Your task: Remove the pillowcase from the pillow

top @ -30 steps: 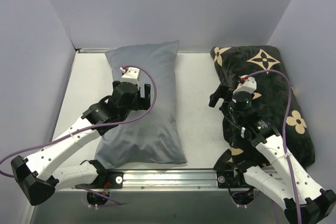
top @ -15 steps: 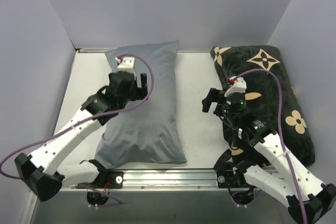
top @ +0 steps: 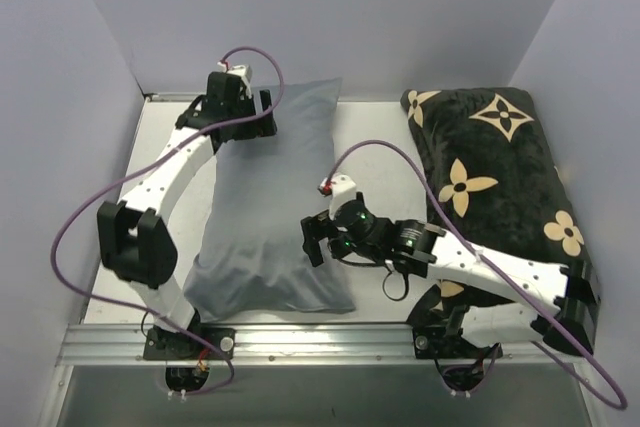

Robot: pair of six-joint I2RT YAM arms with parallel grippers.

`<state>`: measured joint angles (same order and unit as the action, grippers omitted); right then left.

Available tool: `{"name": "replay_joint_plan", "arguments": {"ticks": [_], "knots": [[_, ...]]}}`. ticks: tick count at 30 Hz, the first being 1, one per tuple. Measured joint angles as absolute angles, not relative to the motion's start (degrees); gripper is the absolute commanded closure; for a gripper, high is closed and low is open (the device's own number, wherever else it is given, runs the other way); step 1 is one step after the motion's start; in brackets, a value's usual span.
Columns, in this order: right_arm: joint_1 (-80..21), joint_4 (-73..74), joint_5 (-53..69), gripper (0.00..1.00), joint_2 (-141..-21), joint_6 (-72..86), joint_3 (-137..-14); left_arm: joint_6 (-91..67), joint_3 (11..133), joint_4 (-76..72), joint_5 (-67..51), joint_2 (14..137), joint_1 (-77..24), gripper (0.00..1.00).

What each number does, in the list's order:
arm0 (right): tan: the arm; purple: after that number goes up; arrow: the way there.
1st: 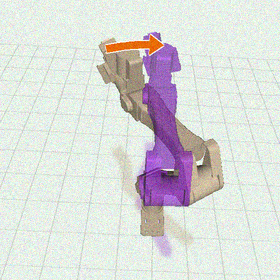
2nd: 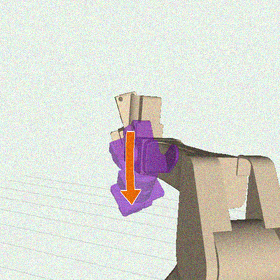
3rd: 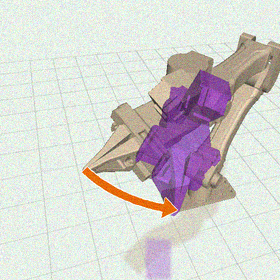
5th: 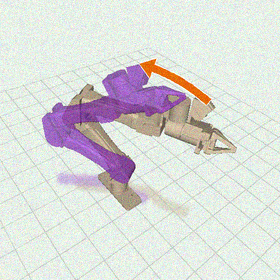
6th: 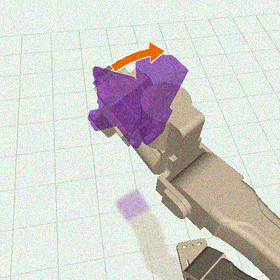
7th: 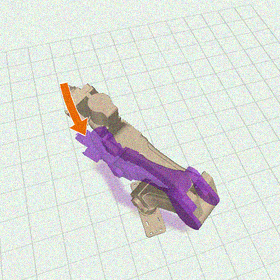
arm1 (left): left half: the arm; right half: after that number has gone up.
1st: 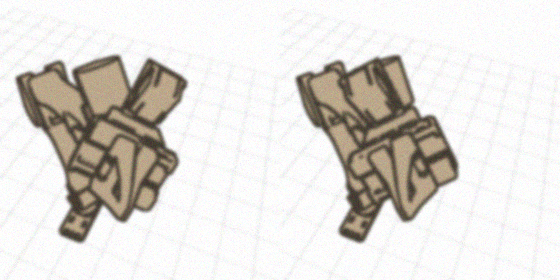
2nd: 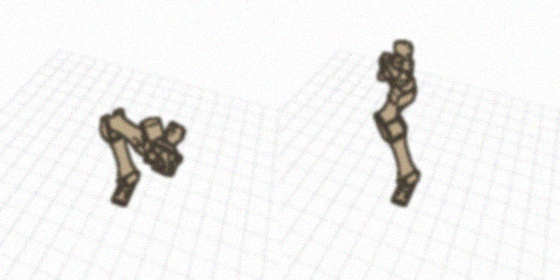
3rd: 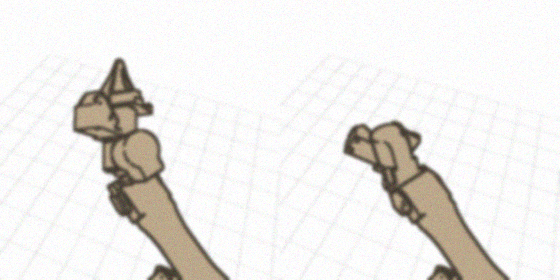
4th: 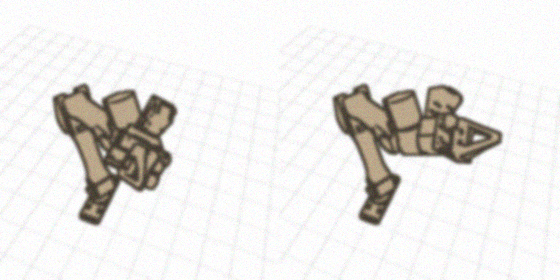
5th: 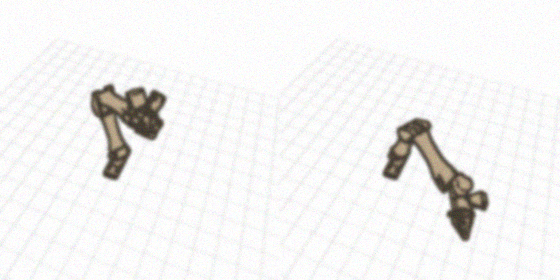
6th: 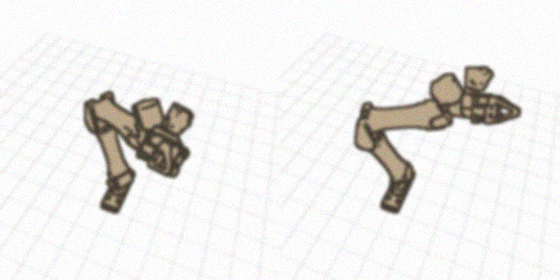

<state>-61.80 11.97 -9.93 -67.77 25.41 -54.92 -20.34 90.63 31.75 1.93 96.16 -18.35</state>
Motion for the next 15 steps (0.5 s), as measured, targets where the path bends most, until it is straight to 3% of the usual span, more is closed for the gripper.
{"name": "replay_joint_plan", "arguments": {"ticks": [4,5,6,7,8,9,10,11,15], "knots": [[-65.4,9.9,-9.4,0.02,-75.4,25.6,-56.9,-20.1,93.6,31.5,-3.5,103.0,-16.3,0.03],[-65.7,9.4,-9.1,0.06,-77.3,25.8,-57.1,-20.1,93.7,31.5,-4.1,103.8,-16.1,0.06],[-65.7,8.9,-8.7,0.17,-79.3,26.0,-57.3,-20.2,93.7,31.5,-4.6,104.3,-16.1,0.11],[-65.5,8.5,-8.3,0.26,-81.1,26.3,-57.3,-20.4,93.7,31.5,-4.8,104.6,-16.1,0.28],[-64.9,7.9,-7.7,0.49,-83.2,27.1,-57.4,-20.7,93.7,31.5,-4.9,104.7,-16.1,0.39],[-64.3,7.7,-7.3,0.61,-83.9,27.3,-57.5,-20.8,93.7,31.5,-4.8,104.7,-16.1,0.55],[-63.0,7.5,-5.7,0.74,-84.9,27.8,-57.7,-21.1,93.7,31.4,-4.4,104.7,-16.1,0.83],[-61.5,7.4,-4.3,0.89,-85.5,28.5,-58.1,-21.6,93.7,31.4,-3.9,104.6,-16.1,0.97],[-53.3,8.3,0.9,0.97,-86.1,30.5,-59.9,-23.8,91.3,29.3,0.9,103.4,-16.3,1.0]]}}
